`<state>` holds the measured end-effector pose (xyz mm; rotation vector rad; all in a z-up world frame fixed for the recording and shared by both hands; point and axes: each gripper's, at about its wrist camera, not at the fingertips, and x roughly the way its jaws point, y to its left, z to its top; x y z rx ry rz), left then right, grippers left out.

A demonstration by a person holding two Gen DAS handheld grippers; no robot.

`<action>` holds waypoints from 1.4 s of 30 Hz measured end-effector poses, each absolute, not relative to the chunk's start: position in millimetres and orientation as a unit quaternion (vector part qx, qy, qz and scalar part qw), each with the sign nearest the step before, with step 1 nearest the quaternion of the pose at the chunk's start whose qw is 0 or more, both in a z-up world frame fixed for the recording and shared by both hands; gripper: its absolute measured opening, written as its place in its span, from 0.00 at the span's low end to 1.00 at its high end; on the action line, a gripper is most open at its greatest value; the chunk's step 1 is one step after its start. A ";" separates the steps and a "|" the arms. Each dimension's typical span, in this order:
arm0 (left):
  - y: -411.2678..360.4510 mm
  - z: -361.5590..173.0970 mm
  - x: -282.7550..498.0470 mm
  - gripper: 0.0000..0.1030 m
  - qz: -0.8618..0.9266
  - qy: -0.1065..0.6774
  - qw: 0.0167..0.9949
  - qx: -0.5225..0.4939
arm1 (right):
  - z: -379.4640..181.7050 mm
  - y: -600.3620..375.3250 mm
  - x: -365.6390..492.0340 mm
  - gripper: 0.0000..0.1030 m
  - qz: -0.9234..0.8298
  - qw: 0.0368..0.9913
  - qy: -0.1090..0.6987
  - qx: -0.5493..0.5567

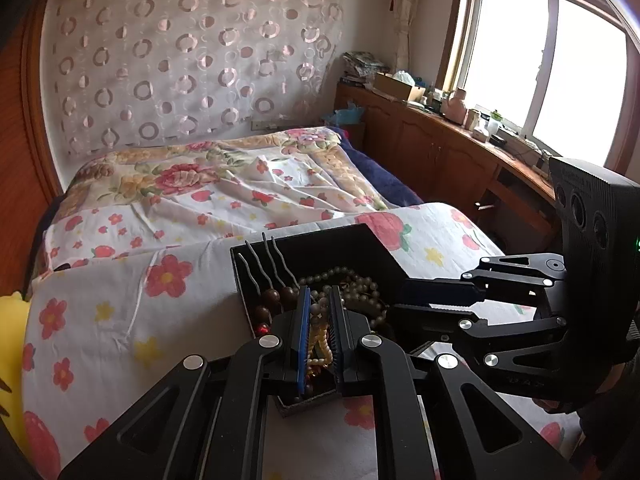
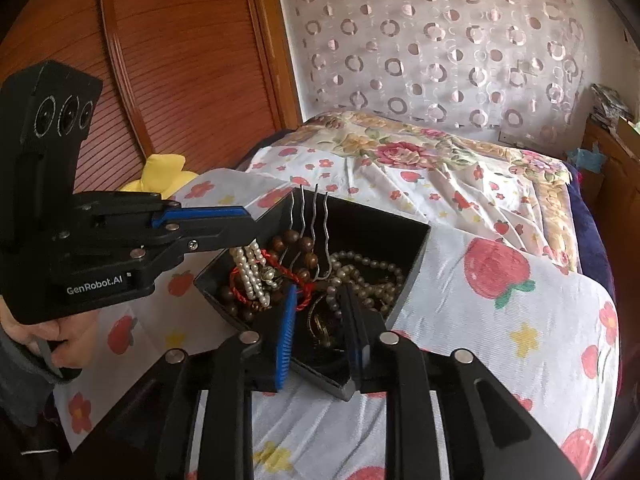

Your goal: Organize jewelry

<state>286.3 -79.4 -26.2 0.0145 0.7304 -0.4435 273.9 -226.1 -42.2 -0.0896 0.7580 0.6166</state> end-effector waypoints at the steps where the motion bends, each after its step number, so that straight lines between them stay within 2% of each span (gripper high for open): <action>1: -79.6 -26.7 285.4 0.08 -0.215 0.354 0.910 0.007 | -41.0 -227.7 273.6 0.25 0.295 0.883 0.363 -0.043; 6: -78.5 -28.4 282.4 0.09 -0.208 0.351 0.913 0.007 | -34.0 -240.4 265.9 0.25 0.281 0.892 0.354 -0.027; 7: -78.4 -27.8 282.3 0.19 -0.207 0.352 0.913 0.005 | -32.9 -243.2 263.2 0.25 0.278 0.894 0.352 -0.024; 8: -77.9 -28.1 281.7 0.41 -0.202 0.352 0.914 0.003 | -31.7 -246.1 260.1 0.25 0.274 0.895 0.350 -0.023; 9: -77.5 -26.5 281.0 0.49 -0.199 0.350 0.915 0.001 | -30.9 -248.0 256.0 0.25 0.270 0.897 0.350 -0.021; 12: -76.6 -22.6 274.2 0.63 -0.189 0.343 0.920 0.004 | -26.4 -251.6 248.1 0.25 0.259 0.902 0.345 -0.019; 13: -76.0 -20.6 270.4 0.73 -0.181 0.338 0.924 0.007 | -25.1 -253.7 244.1 0.25 0.255 0.904 0.343 -0.016; 15: -75.6 -15.4 261.4 0.77 -0.170 0.327 0.929 0.012 | -22.1 -257.1 235.5 0.27 0.247 0.908 0.338 -0.010; 16: -74.9 -13.3 256.0 0.82 -0.166 0.324 0.931 0.013 | -20.3 -259.2 230.2 0.35 0.242 0.911 0.333 -0.007; 17: -74.6 -11.0 251.7 0.89 -0.162 0.322 0.933 0.013 | -18.5 -260.6 226.7 0.47 0.237 0.914 0.330 -0.005; 20: -69.8 -5.3 234.0 0.92 -0.150 0.312 0.938 0.009 | -10.9 -263.6 206.5 0.73 0.214 0.927 0.308 -0.006; 25: -62.5 4.9 197.2 0.93 -0.131 0.296 0.946 0.013 | 0.5 -262.6 176.7 0.92 0.192 0.940 0.283 -0.001; 28: -58.4 13.6 173.3 0.93 -0.117 0.284 0.951 0.016 | 9.2 -261.0 156.1 0.98 0.180 0.947 0.265 -0.003; 42: -43.8 37.6 73.1 0.93 -0.064 0.232 0.970 0.021 | 27.8 -262.9 62.1 0.98 0.114 0.966 0.229 0.022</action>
